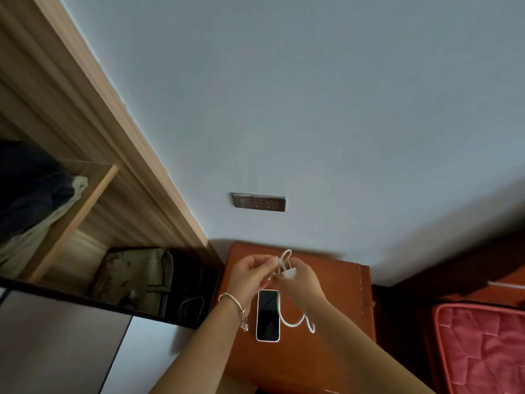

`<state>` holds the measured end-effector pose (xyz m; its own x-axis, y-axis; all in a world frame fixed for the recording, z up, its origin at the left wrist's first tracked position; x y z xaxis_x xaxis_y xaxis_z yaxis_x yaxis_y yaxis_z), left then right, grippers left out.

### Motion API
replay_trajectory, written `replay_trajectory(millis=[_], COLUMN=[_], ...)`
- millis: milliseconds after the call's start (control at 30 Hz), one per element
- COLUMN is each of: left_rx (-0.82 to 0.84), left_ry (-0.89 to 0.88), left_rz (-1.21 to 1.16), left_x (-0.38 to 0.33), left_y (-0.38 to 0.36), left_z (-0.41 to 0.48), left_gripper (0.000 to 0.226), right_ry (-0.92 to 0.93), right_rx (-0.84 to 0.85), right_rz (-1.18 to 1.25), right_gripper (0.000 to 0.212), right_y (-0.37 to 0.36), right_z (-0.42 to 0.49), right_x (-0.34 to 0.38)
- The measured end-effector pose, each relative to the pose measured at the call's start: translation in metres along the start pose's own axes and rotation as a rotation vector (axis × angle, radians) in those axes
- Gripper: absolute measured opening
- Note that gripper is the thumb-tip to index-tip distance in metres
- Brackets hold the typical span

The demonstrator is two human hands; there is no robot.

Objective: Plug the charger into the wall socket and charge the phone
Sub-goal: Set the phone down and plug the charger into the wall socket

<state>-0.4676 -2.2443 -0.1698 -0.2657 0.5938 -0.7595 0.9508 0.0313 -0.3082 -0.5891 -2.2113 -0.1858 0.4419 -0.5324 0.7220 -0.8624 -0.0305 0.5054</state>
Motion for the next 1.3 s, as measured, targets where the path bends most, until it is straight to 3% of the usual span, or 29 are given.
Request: replay_trajectory(millis=[233, 433, 567, 967, 1200, 1300], left_rx=[-0.051, -0.076, -0.065, -0.113, -0.219, -0.230], left_ry=[0.017, 0.001, -0.020, -0.041, -0.090, -0.103], left_rz=[-0.024, 0.052, 0.083, -0.042, -0.067, -0.083], left_x=[0.011, 0.011, 0.005, -0.001, -0.006, -0.005], left_y=[0.014, 0.021, 0.023, 0.056, 0.088, 0.099], left_z=[0.000, -0.004, -0.005, -0.002, 0.007, 0.008], left_gripper=[0.007, 0.014, 0.007, 0.011, 0.010, 0.009], right_ry=[0.107, 0.161, 0.185, -0.054, -0.130, -0.198], right_rx=[0.035, 0.092, 0.174, 0.180, -0.008, 0.128], right_rz=[-0.170, -0.225, -0.184, 0.210, 0.261, 0.314], right_gripper=[0.014, 0.033, 0.022, 0.023, 0.030, 0.026], right_y=[-0.010, -0.013, -0.015, -0.009, 0.004, 0.001], right_z=[-0.001, -0.008, -0.010, -0.005, -0.003, -0.003], right_x=[0.004, 0.007, 0.012, -0.008, -0.010, -0.011])
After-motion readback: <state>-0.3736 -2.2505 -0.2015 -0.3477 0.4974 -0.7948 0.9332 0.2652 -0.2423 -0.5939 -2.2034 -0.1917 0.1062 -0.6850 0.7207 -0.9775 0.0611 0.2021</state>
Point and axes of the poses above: each hand's wrist, its own z-axis towards the middle knuckle, its own y-axis out of the back of the hand, x = y × z, the point moved 5 cm from there along z, towards the middle knuckle, and after that the axes turned 14 degrees about -z, right-handed, at the moved point
